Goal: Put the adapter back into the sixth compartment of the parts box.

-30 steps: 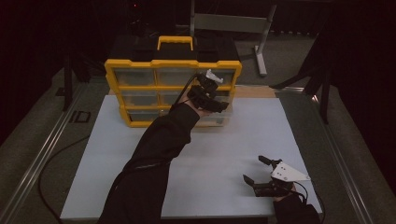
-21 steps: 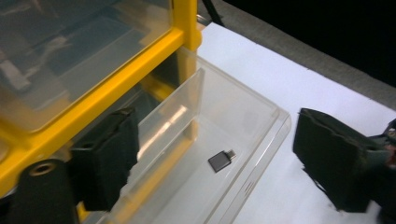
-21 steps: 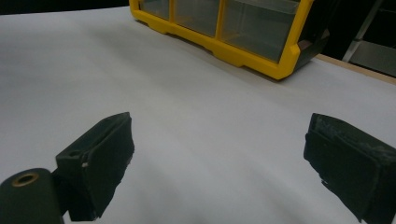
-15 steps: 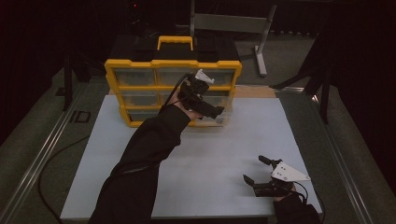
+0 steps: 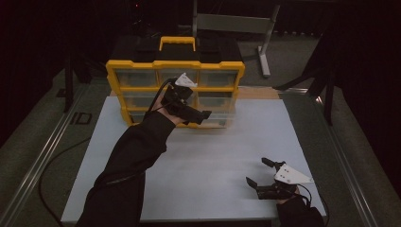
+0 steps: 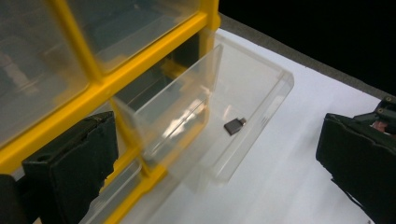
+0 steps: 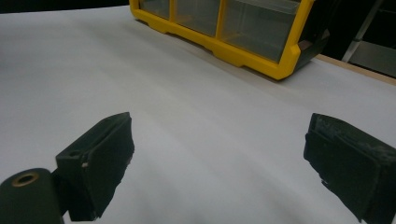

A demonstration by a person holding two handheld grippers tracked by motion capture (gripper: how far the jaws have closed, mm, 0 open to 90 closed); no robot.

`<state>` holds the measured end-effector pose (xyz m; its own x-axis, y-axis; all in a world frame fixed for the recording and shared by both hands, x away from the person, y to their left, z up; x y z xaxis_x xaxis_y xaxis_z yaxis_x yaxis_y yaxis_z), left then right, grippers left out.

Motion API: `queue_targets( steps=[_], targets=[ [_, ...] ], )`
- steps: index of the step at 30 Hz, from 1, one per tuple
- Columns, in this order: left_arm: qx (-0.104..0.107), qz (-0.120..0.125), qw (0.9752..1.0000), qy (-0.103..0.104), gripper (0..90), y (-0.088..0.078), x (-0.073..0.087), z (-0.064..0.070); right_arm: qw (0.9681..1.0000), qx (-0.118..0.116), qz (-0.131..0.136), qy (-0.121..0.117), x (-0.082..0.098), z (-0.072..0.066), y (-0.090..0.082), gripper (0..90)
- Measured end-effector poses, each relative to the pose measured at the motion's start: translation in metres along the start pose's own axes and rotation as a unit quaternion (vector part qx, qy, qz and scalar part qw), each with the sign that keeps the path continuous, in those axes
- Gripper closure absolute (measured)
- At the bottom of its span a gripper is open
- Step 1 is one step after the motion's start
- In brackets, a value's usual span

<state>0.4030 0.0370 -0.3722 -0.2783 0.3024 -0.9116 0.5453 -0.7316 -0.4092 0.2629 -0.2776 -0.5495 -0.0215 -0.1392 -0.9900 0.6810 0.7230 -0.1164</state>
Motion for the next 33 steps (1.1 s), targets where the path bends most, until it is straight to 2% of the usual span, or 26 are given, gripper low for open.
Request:
queue_targets(
  steps=[13, 26, 30, 33],
  targets=[
    [0.003, -0.008, 1.0, 0.003, 0.0, -0.027, 0.033, -0.005, 1.0, 0.001, -0.002, 0.003, 0.0, 0.0, 0.0, 8.2],
    [0.012, 0.01, 0.9998, 0.012, 0.0, -0.053, 0.062, -0.001, 1.0, 0.0, -0.003, 0.0, 0.0, -0.001, 0.001, 8.2],
    [0.016, 0.019, 0.9997, 0.005, 0.0, -0.059, 0.074, 0.001, 1.0, 0.0, -0.002, 0.001, 0.0, 0.0, 0.001, 8.2],
    [0.02, 0.019, 0.9996, 0.008, 0.0, -0.064, 0.082, 0.003, 1.0, 0.0, -0.003, 0.001, 0.0, -0.001, 0.001, 8.2]
  ],
)
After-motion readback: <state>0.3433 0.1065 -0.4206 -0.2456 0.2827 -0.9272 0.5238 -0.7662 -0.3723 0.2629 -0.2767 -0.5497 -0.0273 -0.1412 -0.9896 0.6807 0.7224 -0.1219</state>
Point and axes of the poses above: each handheld gripper's, and its own axes: y roughly forward along the jaws, x roughly out of its underside, z roughly to its right, the point moved 3 cm from there along y, roughly forward along the jaws, and after that the axes turned 14 degrees about z, right-handed, at the moved point
